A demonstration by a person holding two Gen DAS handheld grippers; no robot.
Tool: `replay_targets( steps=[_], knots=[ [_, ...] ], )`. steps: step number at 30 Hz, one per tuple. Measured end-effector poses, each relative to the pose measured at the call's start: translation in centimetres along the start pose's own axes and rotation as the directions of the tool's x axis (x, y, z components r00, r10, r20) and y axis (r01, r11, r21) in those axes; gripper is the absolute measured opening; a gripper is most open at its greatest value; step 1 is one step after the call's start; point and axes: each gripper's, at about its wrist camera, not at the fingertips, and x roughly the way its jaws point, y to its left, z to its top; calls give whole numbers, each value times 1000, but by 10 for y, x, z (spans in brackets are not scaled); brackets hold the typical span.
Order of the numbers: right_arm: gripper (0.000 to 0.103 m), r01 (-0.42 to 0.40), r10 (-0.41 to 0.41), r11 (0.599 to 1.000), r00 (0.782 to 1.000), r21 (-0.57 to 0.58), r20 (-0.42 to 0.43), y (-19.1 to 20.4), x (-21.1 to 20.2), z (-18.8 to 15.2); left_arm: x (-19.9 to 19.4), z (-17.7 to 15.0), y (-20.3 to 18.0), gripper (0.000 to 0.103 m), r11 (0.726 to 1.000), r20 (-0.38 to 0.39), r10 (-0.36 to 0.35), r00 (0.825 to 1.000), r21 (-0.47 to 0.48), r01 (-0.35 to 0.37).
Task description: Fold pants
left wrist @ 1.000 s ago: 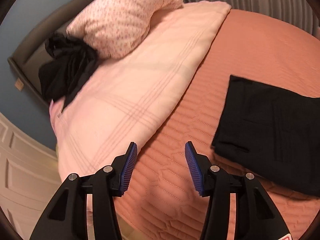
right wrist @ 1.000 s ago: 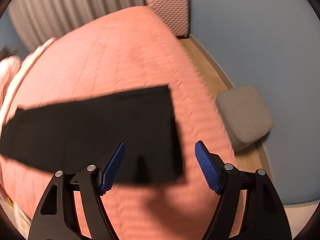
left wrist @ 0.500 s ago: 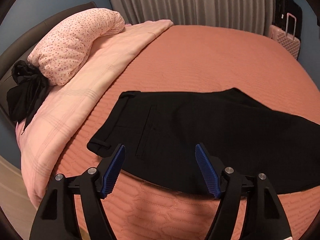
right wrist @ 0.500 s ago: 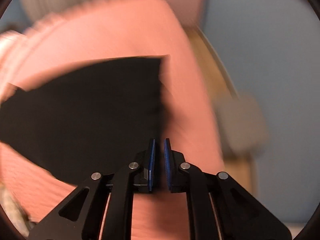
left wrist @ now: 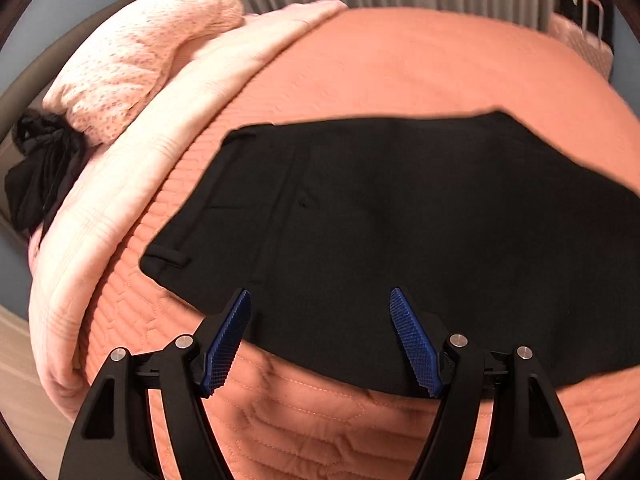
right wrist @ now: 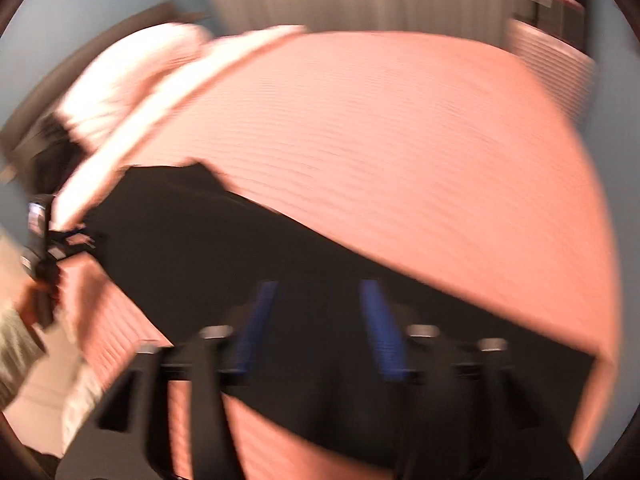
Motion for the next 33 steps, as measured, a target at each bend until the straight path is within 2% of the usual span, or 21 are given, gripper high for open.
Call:
replay_targets(
  steps=[2,5,6,7,10,11,13,15,16,18,19,20,21,22,24,25,26,28,31,32,33],
  knots=[
    [62,-94,89,990,995,-103,-52,41,61,45,5,-6,-7,71,999,4,17,1000,42,-17],
    [59,-166,142,972,979,-165,-146,80,142,89,8,-11,-6,76,998,34,13,999,64,-15],
    [54,-173,145,971,976,-168,-165,85,160,95,8,-12,-5,80,998,40,9,999,67,-12],
    [53,-195,159,966,966,-170,-202,93,183,105,9,-12,-4,82,998,42,0,999,70,-3],
    [49,-185,132,964,957,-191,-259,101,219,104,14,-12,8,86,997,39,-62,997,43,60],
    [43,-186,131,964,953,-188,-274,98,224,103,16,-12,11,86,996,35,-83,996,34,82],
    [24,-180,117,965,947,-193,-299,96,234,98,18,-12,15,87,993,35,-120,992,23,119],
    [7,-196,127,954,950,-228,-286,99,228,100,20,-12,16,87,991,39,-134,990,29,133],
    [6,-190,123,949,958,-251,-260,100,221,105,20,-12,15,87,991,45,-133,990,38,132],
    [4,-173,140,952,980,-251,-143,98,204,122,20,-11,14,87,991,47,-129,991,45,127],
    [3,-121,113,964,992,-236,-47,89,197,131,21,-11,13,87,991,46,-129,991,43,127],
    [4,17,-22,969,1000,-248,-14,79,205,134,22,-10,14,88,991,46,-130,990,37,128],
    [5,55,-71,970,996,-238,-58,71,216,135,23,-9,14,88,991,44,-132,990,30,130],
    [5,42,-66,986,987,-162,-144,55,224,136,23,-8,15,88,991,42,-134,990,25,133],
    [5,15,-21,997,996,-72,-82,44,201,133,21,-8,17,88,991,39,-131,991,22,130],
    [6,-44,41,997,998,-60,-44,48,182,127,19,-8,20,88,993,45,-116,992,19,115],
    [10,-91,88,994,995,-62,-54,53,174,121,17,-9,23,88,995,53,-104,993,13,104],
    [14,-163,145,980,977,-114,-155,71,180,111,16,-13,33,88,996,57,-92,994,-15,93],
    [22,-123,71,970,969,-212,-236,88,208,104,14,-15,46,87,996,45,-60,997,-64,63],
    [26,-130,74,970,962,-205,-262,90,219,104,13,-15,50,87,997,39,-42,998,-70,45],
    [36,-134,74,970,958,-201,-278,92,225,106,13,-16,52,87,997,36,-30,999,-73,33]
  ],
)
